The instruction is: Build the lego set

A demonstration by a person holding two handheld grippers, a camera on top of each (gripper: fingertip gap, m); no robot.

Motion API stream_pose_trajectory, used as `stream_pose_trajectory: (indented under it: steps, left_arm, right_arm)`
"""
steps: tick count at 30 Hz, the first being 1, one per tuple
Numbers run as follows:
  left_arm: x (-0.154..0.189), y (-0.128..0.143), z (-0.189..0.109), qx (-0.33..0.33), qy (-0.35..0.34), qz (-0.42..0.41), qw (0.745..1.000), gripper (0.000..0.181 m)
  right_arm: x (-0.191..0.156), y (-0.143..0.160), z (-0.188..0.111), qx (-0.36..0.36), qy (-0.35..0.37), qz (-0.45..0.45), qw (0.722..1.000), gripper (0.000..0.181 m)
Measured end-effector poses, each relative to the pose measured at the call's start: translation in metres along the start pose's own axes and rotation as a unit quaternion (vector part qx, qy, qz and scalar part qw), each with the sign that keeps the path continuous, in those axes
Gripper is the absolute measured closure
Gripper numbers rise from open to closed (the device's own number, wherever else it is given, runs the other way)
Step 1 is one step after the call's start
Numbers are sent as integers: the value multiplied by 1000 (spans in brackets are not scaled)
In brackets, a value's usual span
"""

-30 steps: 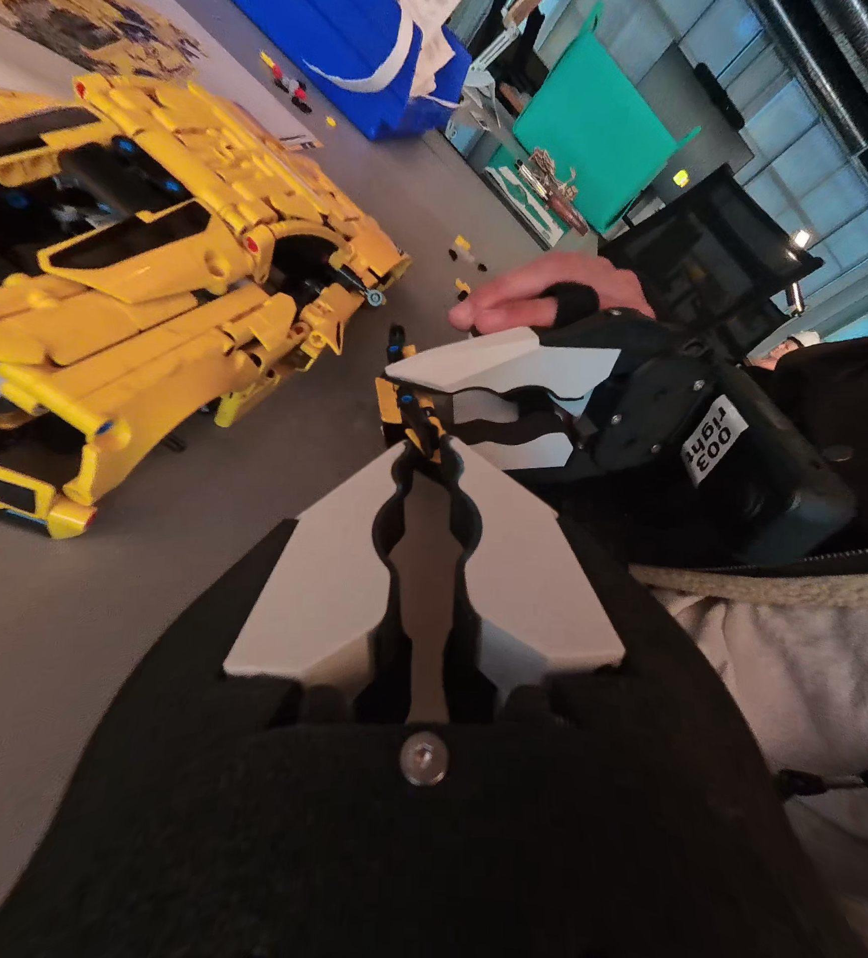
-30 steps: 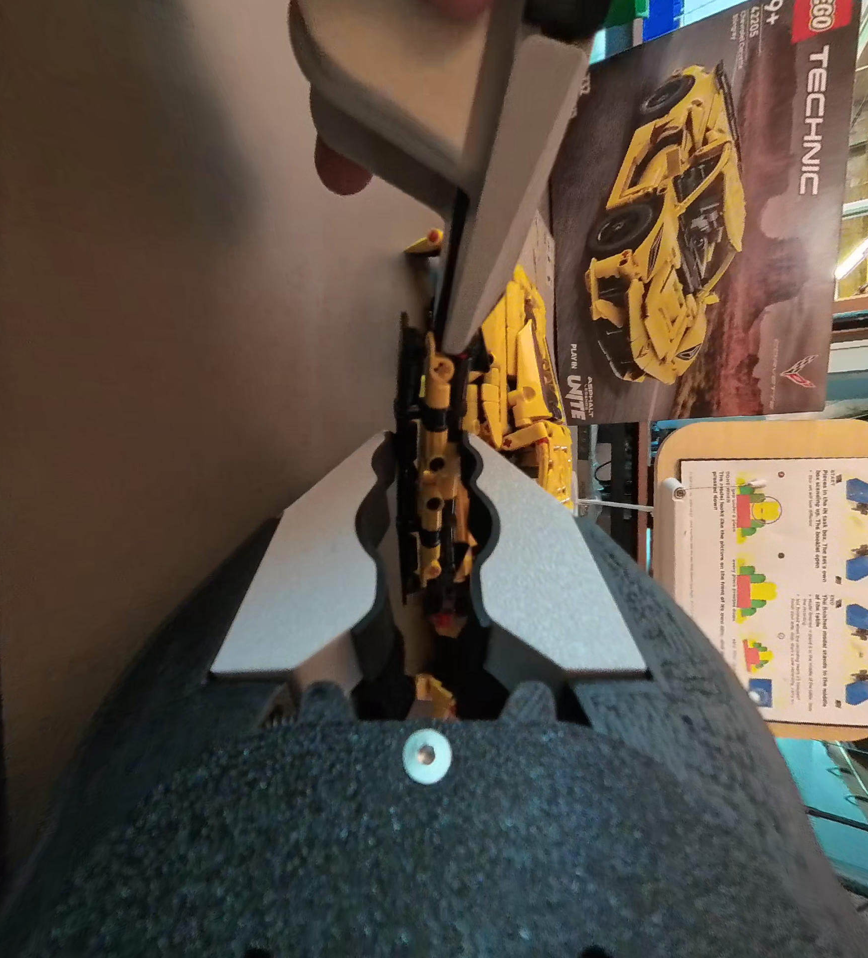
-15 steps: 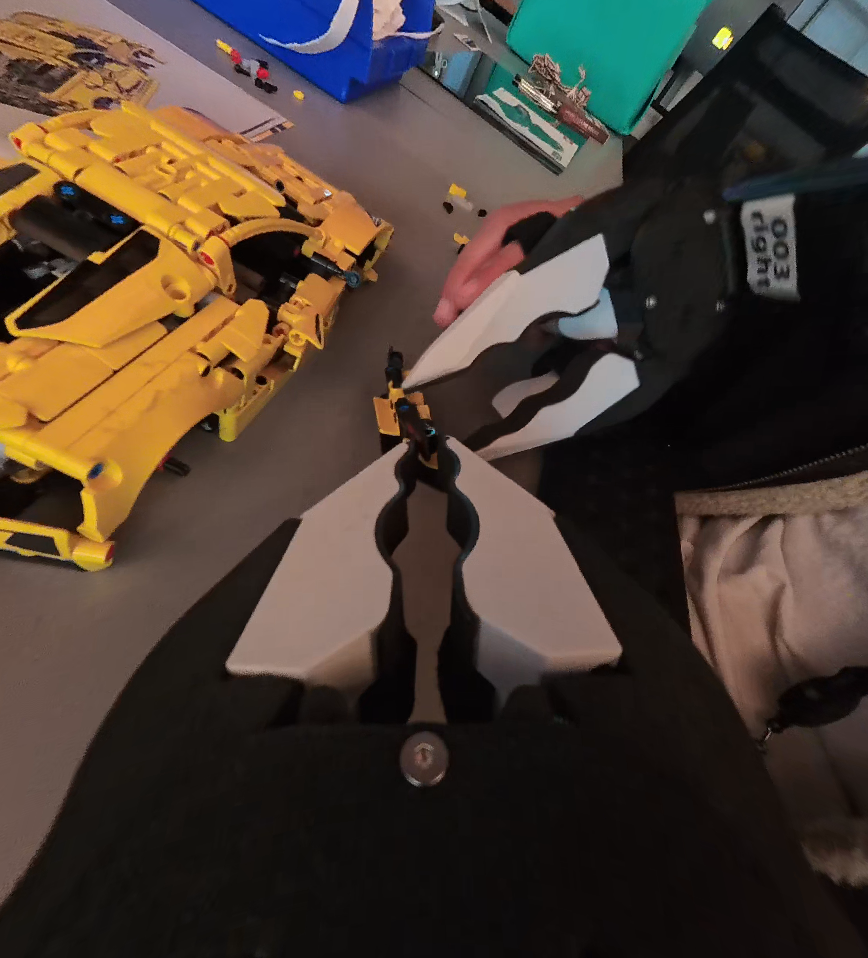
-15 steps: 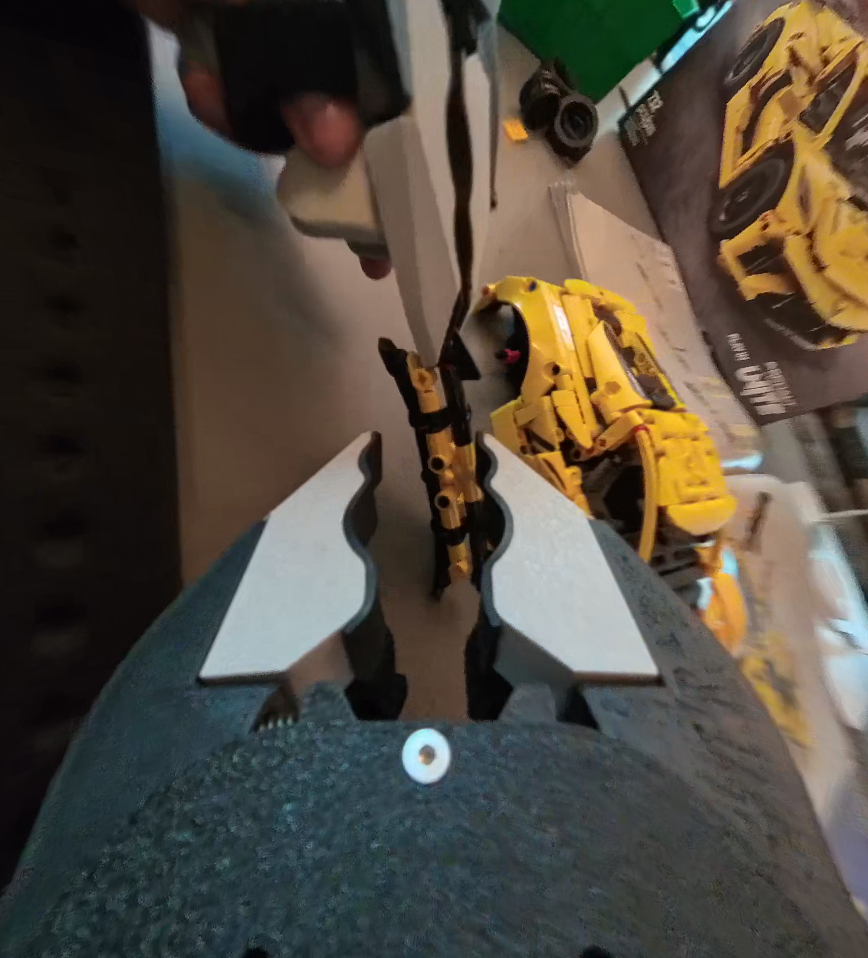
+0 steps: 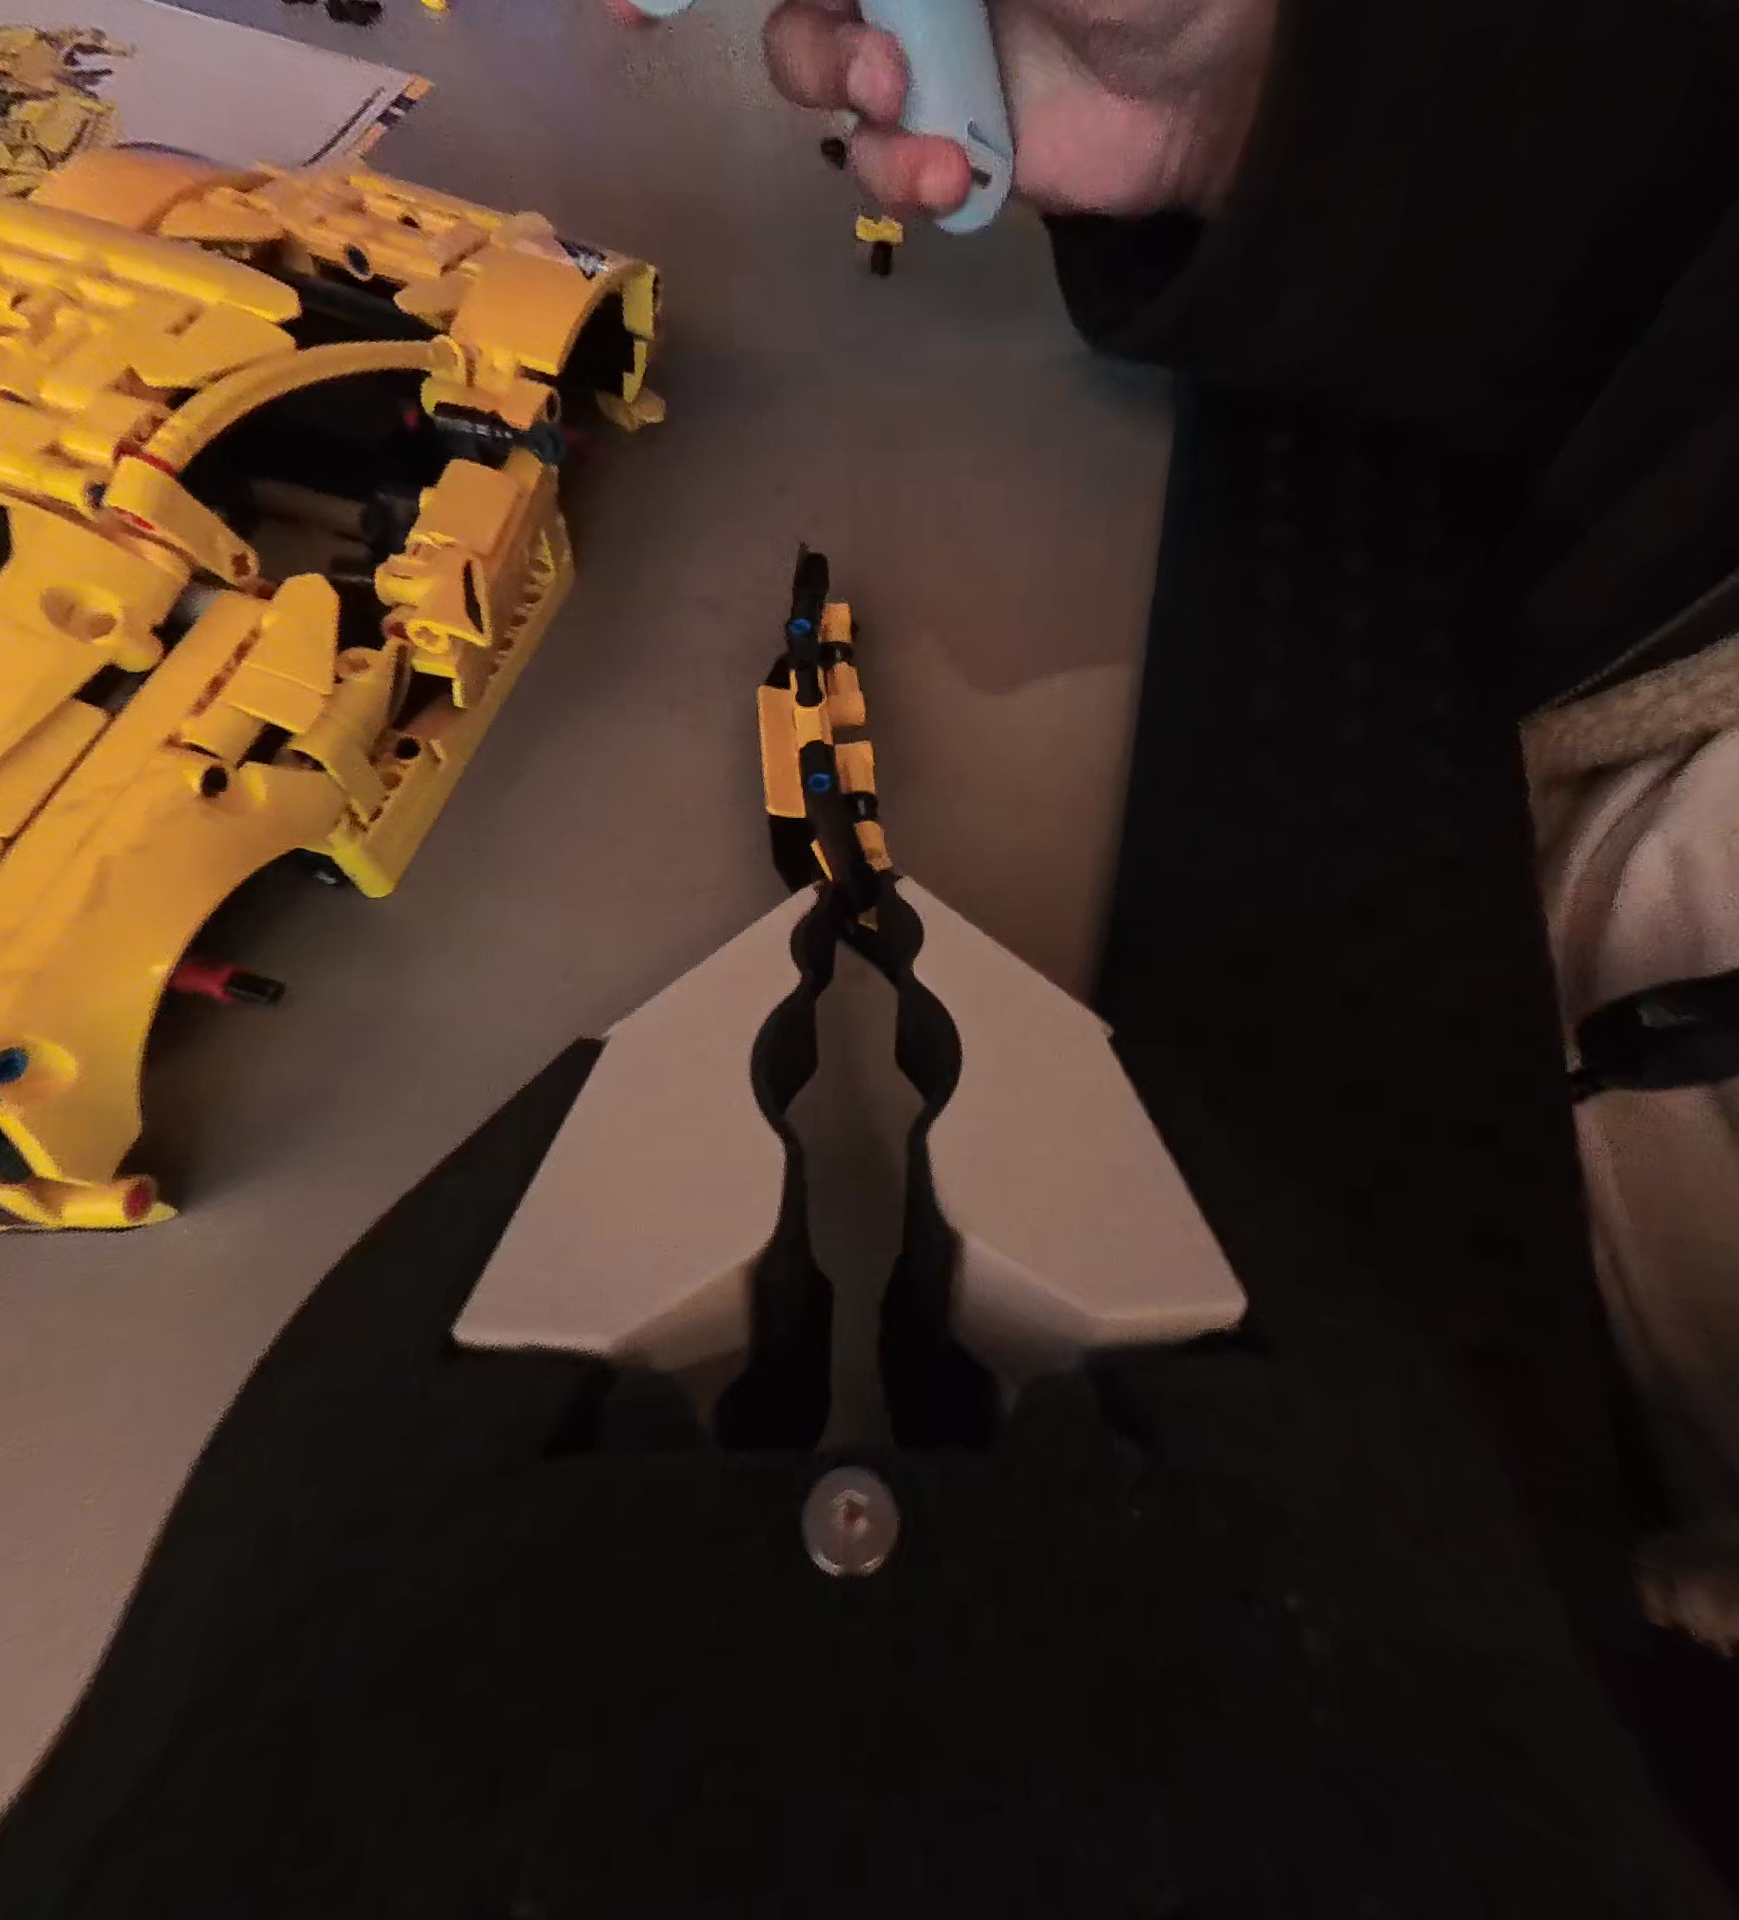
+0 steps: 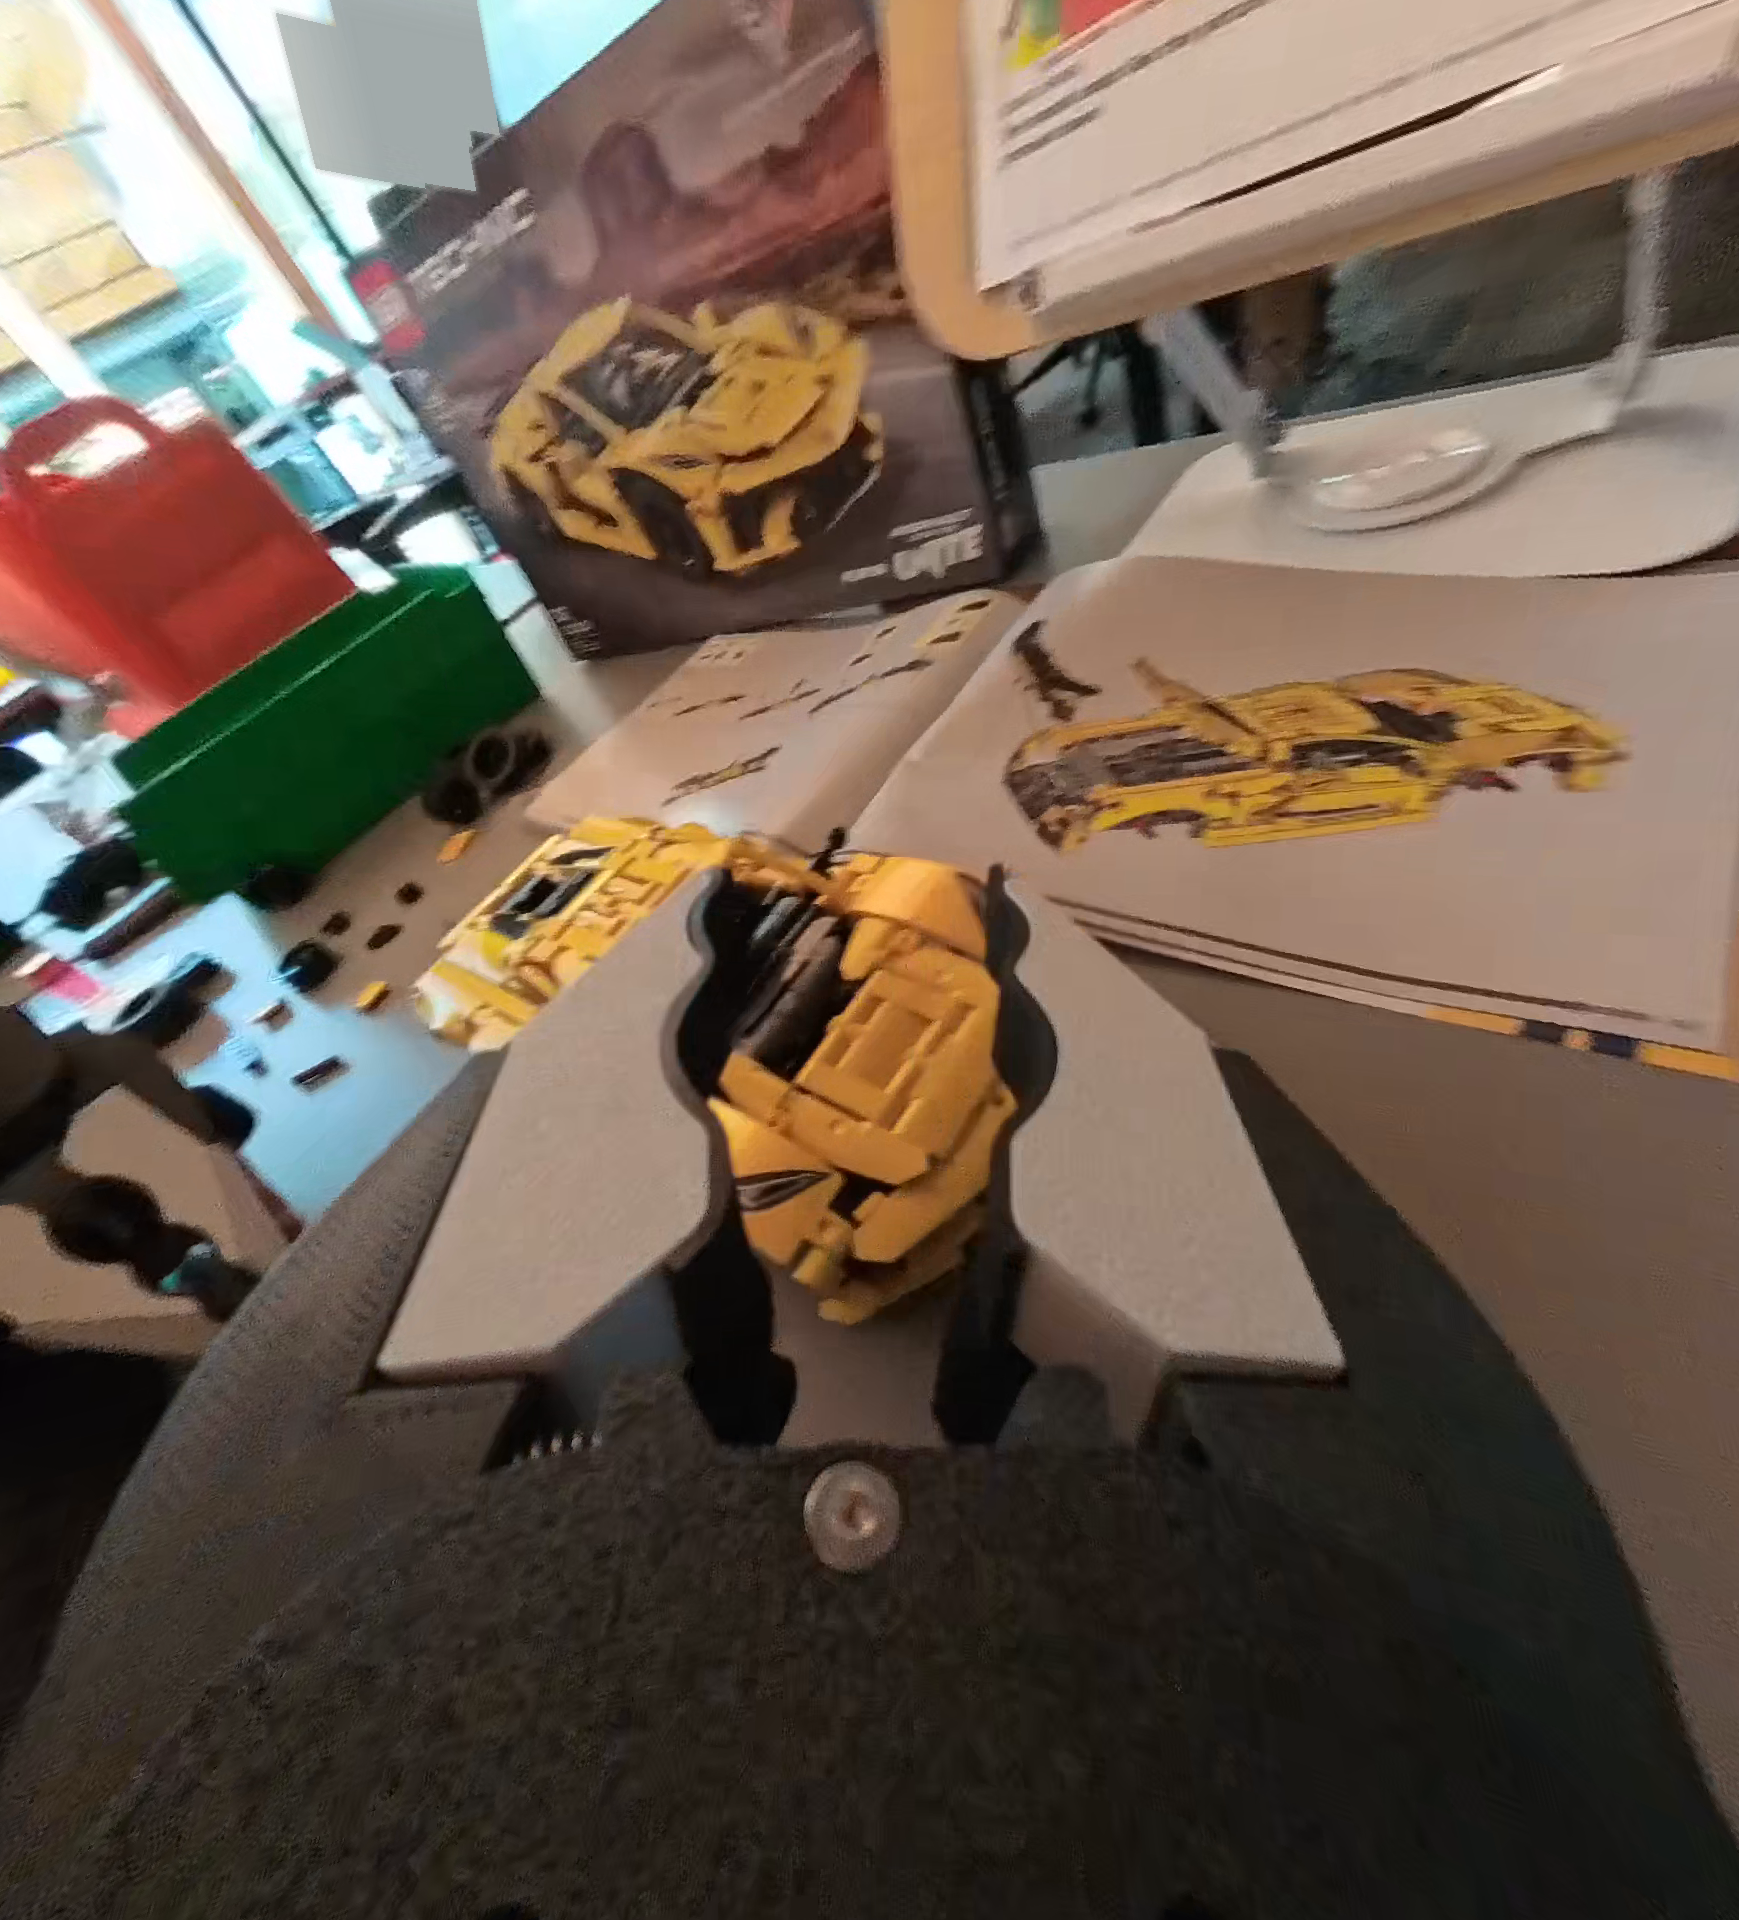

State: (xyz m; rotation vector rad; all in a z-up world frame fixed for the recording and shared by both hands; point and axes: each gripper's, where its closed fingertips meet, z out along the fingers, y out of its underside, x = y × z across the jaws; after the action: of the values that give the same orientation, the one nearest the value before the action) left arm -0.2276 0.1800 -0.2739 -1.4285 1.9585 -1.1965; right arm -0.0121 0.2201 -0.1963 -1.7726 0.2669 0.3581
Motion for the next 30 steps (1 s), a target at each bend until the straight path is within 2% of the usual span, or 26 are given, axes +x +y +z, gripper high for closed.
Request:
stream_pose_trajectory:
  steps: [2, 8, 10, 12, 14, 16, 18, 19, 22, 26, 30]
  left_arm:
    - [-1, 4, 3, -10, -2, 2, 1000, 174]
    - [-1, 11, 6, -33, -6, 4, 999, 173]
    - [-2, 2, 1, -3, 4, -16, 1000, 160]
    - [-14, -19, -18, 64, -3, -54, 997, 149]
    - [-52, -38, -52, 138, -57, -102, 984, 149]
    - [-100, -45, -88, 182, -118, -135, 967, 143]
    - [-151, -30, -112, 168, -191, -183, 950, 143]
    - [-166, -25, -115, 160, -190, -216, 944, 143]
    - [-189, -28, -105, 184, -161, -292, 925, 126]
    - [-188, -11, -59, 93, -145, -300, 938, 94]
    - [-171, -20, -42, 101, -102, -321, 936, 94]
  right_arm:
    - [9, 0, -1, 5, 27, -19, 999, 134]
    - [-2, 14, 8, -30, 16, -49, 998, 138]
    - [0, 17, 7, -43, 25, -66, 997, 140]
    - [2, 22, 6, -60, 32, -76, 995, 134]
    - [2, 35, 4, -103, 36, -81, 991, 116]
    - [1, 46, -2, -139, 50, -99, 984, 102]
    - [-7, 55, -8, -154, 48, -113, 980, 96]
    - [-13, 62, -9, -165, 39, -114, 979, 93]
    - [-24, 84, -6, -206, 19, -101, 973, 83]
    - [-25, 88, -2, -212, 27, -95, 972, 79]
    - [-12, 90, -2, -230, 48, -105, 966, 81]
